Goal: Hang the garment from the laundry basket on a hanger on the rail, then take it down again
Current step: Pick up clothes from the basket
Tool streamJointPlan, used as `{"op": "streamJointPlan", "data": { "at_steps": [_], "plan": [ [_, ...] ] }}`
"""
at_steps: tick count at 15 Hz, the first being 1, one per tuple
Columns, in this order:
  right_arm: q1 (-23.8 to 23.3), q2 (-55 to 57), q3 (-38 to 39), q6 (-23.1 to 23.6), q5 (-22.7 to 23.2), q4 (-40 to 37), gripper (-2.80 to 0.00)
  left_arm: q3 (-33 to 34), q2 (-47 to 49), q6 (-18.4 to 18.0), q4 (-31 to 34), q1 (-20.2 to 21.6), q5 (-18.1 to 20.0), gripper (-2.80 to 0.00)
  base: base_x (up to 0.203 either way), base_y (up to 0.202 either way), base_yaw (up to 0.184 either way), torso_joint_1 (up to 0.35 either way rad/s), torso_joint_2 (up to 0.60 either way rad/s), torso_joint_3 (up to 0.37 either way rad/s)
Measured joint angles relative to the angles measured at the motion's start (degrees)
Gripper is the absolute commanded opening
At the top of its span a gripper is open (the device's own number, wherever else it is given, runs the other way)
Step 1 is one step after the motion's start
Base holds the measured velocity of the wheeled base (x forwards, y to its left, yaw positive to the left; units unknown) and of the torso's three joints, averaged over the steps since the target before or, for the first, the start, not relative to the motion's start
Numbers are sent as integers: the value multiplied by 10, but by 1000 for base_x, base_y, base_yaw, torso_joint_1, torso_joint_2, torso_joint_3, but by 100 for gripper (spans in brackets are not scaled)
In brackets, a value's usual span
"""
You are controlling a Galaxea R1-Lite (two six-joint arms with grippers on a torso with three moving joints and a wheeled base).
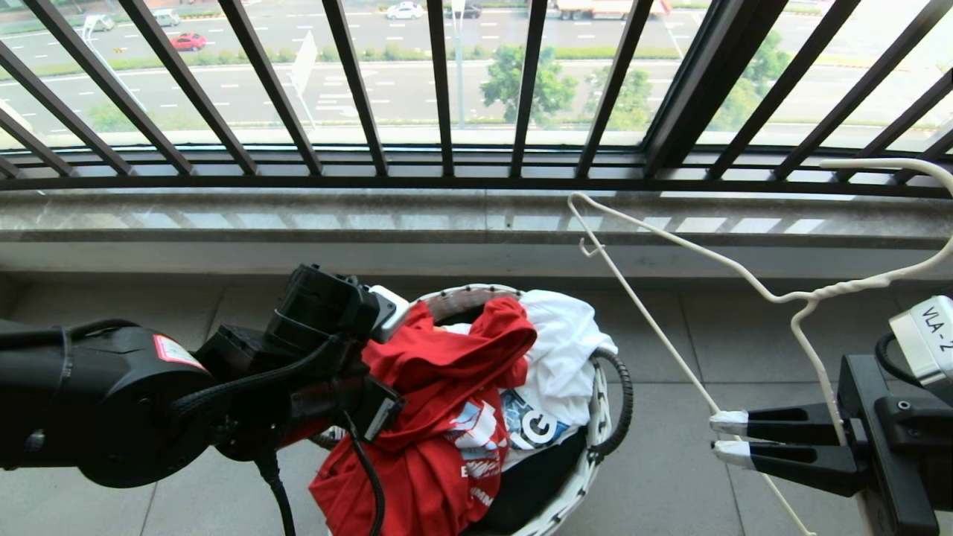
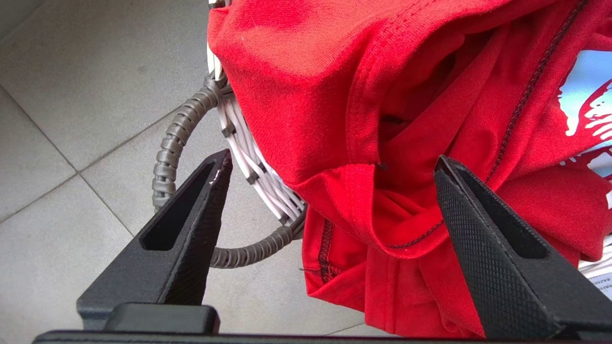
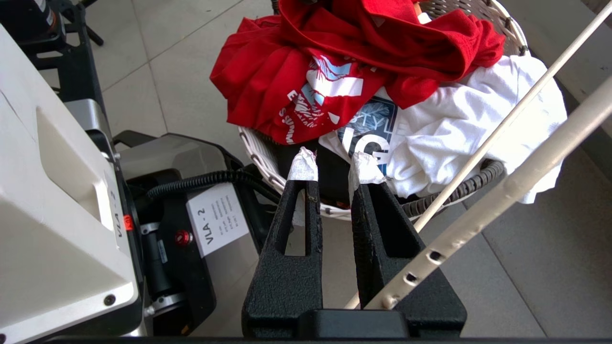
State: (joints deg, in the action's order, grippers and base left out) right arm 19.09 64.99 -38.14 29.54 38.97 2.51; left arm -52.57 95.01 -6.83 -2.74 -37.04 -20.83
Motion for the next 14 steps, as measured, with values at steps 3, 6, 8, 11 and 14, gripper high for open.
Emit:
{"op": "streamJointPlan", "data": {
  "at_steps": [3,6,8,11,14],
  "plan": [
    [0,0,0,0,0,0,-280,6,24,-1,-12,0,-25,0,0,0,0,0,0,0],
    [0,0,1,1,0,0,-280,20,39,-27,-69,5,-46,0,0,0,0,0,0,0],
    [0,1,2,1,0,0,-280,34,35,-57,-108,9,-76,0,0,0,0,0,0,0],
    [0,1,2,1,0,0,-280,47,15,-79,-115,16,-90,0,0,0,0,0,0,0],
    [0,1,2,1,0,-1,-280,50,-7,-90,-118,27,-99,0,0,0,0,0,0,0]
  ]
}}
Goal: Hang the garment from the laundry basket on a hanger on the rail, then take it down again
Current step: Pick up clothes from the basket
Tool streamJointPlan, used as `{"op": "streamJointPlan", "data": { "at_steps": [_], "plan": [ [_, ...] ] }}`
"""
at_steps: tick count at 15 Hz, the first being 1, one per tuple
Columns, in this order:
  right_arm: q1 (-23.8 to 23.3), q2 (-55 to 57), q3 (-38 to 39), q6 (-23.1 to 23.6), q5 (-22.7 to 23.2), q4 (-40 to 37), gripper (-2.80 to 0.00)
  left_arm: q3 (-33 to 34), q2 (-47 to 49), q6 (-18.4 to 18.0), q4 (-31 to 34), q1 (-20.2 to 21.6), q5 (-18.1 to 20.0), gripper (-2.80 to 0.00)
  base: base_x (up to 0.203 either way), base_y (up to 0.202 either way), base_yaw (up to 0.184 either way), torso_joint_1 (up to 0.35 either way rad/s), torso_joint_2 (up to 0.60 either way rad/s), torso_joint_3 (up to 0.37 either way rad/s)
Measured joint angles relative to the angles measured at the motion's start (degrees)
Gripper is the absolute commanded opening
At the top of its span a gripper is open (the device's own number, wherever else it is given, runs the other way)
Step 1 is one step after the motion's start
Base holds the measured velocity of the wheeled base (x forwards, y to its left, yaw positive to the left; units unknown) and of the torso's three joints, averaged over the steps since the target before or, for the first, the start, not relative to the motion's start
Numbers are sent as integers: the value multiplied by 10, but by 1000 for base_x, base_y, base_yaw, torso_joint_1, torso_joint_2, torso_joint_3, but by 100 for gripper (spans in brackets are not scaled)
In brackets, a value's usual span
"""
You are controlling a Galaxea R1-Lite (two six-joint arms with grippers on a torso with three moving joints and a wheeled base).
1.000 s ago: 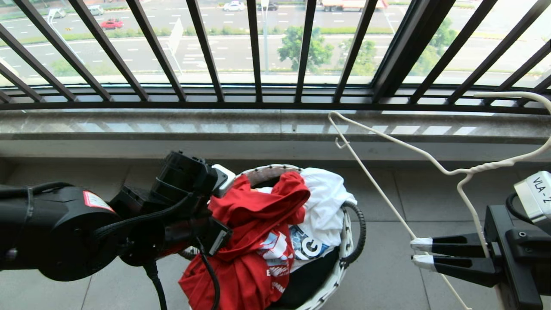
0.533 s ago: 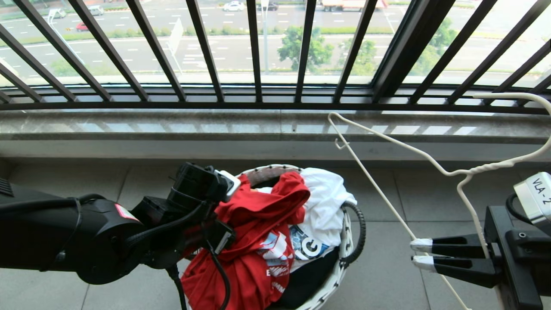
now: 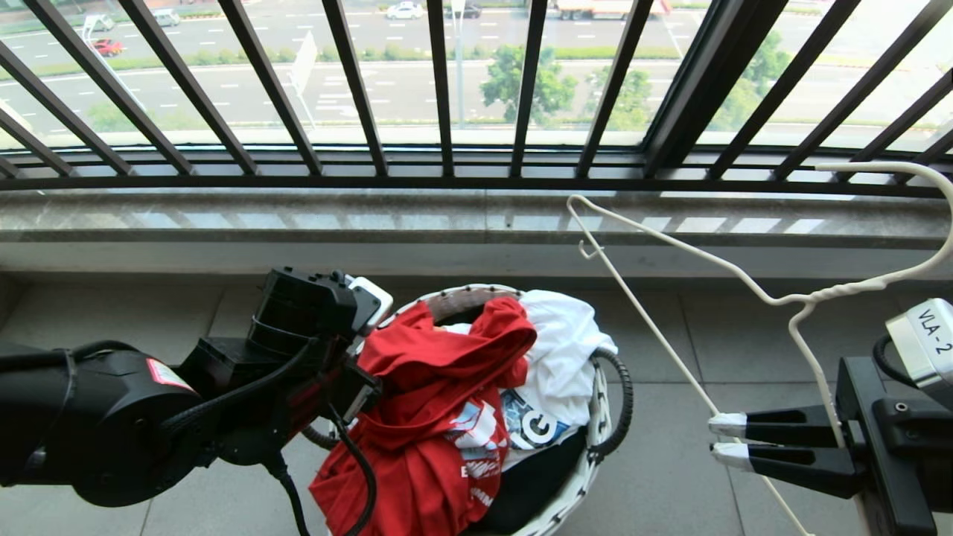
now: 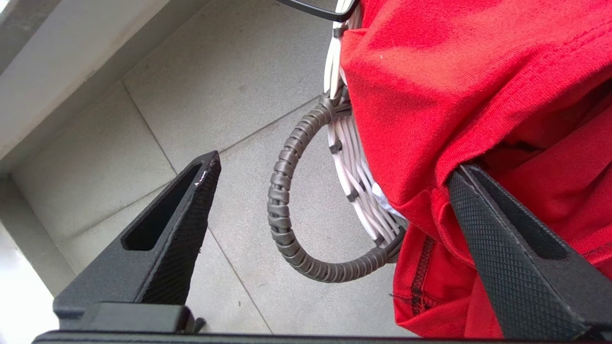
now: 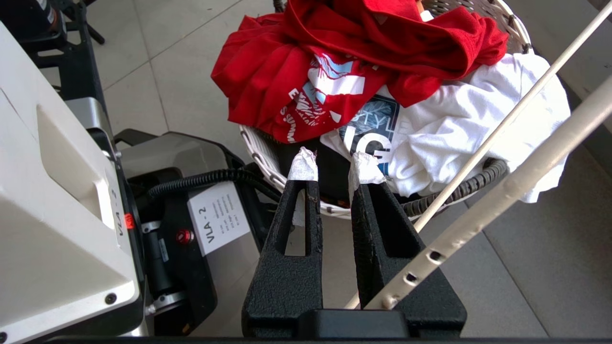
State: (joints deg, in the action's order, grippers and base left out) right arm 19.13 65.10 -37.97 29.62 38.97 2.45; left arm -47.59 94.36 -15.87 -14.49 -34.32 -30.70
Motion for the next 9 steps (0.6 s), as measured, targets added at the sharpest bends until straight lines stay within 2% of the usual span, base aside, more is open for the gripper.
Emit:
{"op": "streamJointPlan", "data": {
  "at_steps": [4,9],
  "plan": [
    [0,0,0,0,0,0,-280,13,-40,-32,0,-4,-1,0,0,0,0,0,0,0],
    [0,4,0,0,0,0,-280,20,-43,-31,0,-14,-1,0,0,0,0,0,0,0]
  ]
}}
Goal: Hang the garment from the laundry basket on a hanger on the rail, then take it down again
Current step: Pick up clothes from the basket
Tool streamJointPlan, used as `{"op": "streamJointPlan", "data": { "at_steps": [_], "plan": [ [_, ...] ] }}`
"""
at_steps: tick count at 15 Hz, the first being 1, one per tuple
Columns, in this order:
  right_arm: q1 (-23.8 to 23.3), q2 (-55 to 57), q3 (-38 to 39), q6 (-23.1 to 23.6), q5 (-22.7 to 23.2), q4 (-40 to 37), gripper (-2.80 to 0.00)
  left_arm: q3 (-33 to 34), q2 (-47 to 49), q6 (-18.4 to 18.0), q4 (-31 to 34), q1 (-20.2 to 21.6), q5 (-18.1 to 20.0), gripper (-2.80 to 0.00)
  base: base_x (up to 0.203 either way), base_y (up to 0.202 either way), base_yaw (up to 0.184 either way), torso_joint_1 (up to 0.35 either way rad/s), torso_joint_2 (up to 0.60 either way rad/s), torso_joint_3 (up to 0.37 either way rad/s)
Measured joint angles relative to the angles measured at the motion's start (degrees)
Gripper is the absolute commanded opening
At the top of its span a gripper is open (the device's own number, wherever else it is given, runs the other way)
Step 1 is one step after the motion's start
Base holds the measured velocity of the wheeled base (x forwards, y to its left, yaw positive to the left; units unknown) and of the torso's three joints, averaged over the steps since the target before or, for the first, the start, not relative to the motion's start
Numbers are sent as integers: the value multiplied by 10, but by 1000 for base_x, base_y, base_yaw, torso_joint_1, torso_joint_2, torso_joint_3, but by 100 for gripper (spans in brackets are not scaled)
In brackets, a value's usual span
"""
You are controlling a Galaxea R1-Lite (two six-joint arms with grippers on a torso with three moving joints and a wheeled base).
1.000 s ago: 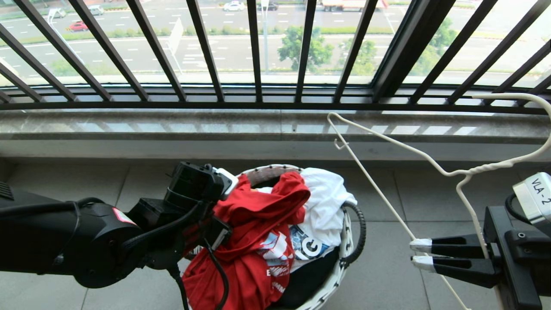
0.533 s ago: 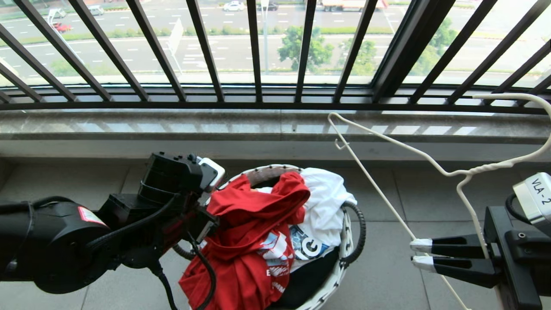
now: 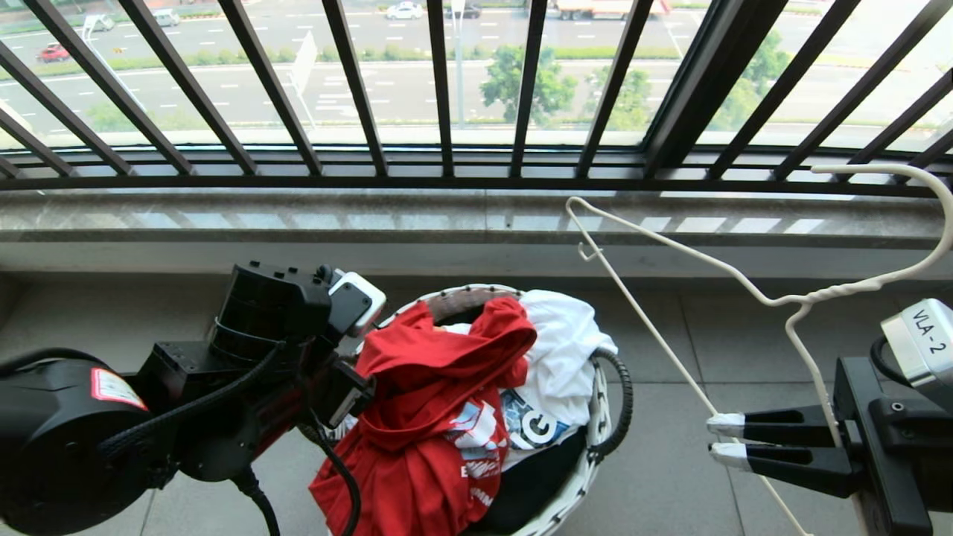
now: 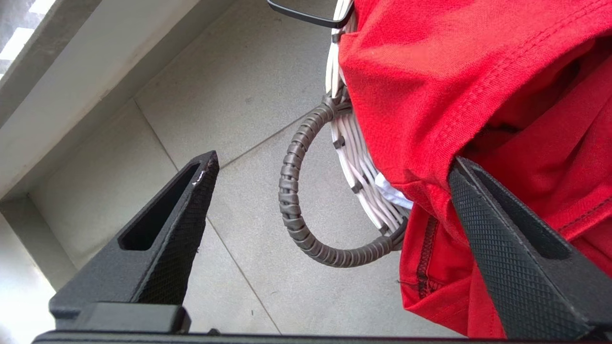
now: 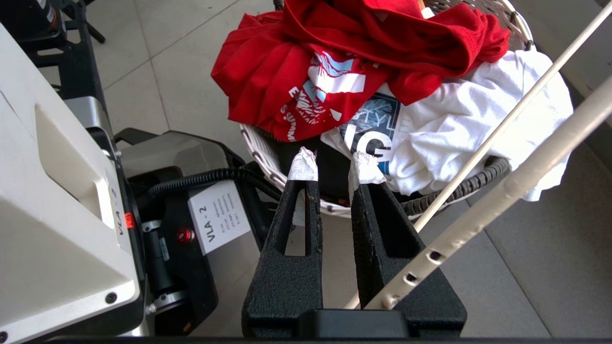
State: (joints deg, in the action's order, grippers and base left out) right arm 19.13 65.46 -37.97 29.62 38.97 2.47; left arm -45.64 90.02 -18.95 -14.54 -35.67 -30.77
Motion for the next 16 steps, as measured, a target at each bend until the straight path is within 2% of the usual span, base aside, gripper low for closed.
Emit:
{"op": "streamJointPlan", "data": {
  "at_steps": [8,11,16],
  "plan": [
    [2,1,0,1,0,0,-280,1,28,7,-1,-23,3,0,0,0,0,0,0,0],
    [2,1,0,1,0,0,-280,-5,52,28,-1,-17,0,0,0,0,0,0,0,0],
    [2,1,1,1,0,0,-280,-16,79,30,-1,3,-1,0,0,0,0,0,0,0]
  ]
}}
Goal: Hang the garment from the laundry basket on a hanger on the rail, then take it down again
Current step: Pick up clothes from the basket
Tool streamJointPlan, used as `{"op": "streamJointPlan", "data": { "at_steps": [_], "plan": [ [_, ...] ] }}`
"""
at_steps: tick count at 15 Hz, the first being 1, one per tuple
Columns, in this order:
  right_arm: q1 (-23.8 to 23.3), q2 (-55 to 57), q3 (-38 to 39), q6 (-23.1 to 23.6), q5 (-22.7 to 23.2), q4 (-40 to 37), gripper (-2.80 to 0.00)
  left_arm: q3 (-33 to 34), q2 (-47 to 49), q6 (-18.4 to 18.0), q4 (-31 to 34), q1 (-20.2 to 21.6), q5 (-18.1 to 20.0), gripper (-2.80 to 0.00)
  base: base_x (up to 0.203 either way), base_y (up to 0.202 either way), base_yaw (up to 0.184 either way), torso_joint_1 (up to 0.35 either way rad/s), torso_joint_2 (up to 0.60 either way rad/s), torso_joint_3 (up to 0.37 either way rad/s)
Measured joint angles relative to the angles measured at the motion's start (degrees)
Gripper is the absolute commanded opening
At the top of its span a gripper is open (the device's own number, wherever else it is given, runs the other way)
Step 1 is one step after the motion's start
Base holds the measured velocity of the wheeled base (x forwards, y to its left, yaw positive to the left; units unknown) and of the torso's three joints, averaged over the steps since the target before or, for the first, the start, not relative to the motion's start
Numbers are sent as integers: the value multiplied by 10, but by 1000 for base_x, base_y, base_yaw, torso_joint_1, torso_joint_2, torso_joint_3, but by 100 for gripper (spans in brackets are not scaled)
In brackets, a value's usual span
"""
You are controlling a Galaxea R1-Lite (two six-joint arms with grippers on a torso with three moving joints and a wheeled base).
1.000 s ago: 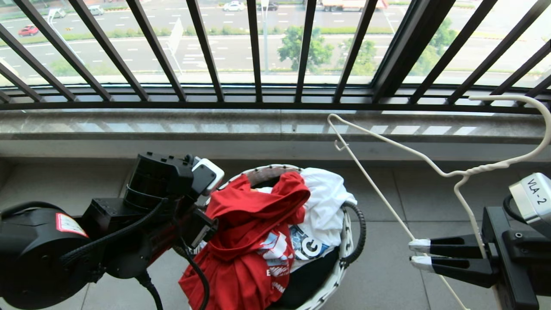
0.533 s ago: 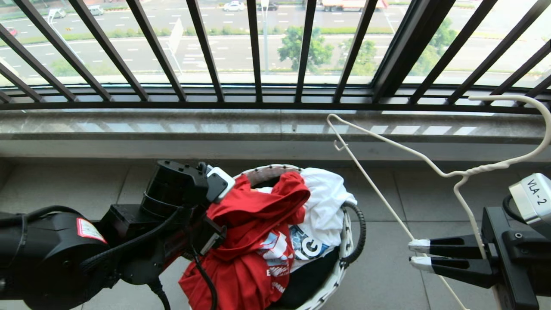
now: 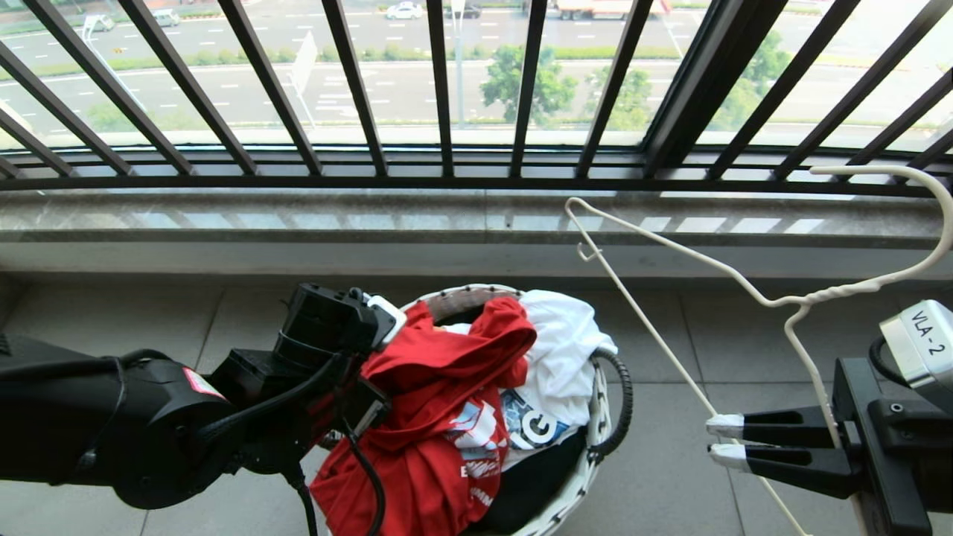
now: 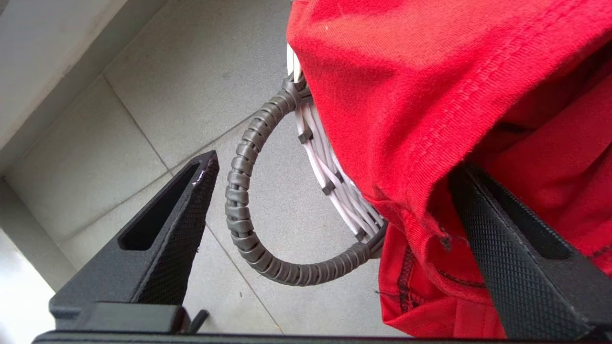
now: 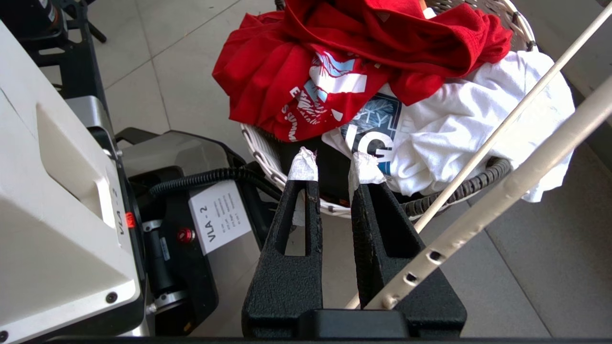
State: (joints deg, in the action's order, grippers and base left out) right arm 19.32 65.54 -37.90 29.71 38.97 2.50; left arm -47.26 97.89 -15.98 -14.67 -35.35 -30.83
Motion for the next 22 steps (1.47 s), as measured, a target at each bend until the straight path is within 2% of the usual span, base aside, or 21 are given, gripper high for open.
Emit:
{"op": "streamJointPlan", "data": {
  "at_steps": [7,10,20,21,22],
  "plan": [
    [1,-4,0,0,1,0,-280,-10,21,3,0,15,-3,0,0,0,0,0,0,0],
    [1,-5,0,0,1,0,-280,-15,27,15,0,19,-3,0,0,0,0,0,0,0],
    [1,-5,0,0,1,0,-280,-19,29,17,0,20,-2,0,0,0,0,0,0,0],
    [1,-5,0,-1,1,0,-280,-19,29,17,0,20,-2,-280,0,0,0,0,0,0],
    [1,-5,0,0,1,0,-280,-19,29,17,0,21,-2,-280,0,0,0,0,0,0]
  ]
}}
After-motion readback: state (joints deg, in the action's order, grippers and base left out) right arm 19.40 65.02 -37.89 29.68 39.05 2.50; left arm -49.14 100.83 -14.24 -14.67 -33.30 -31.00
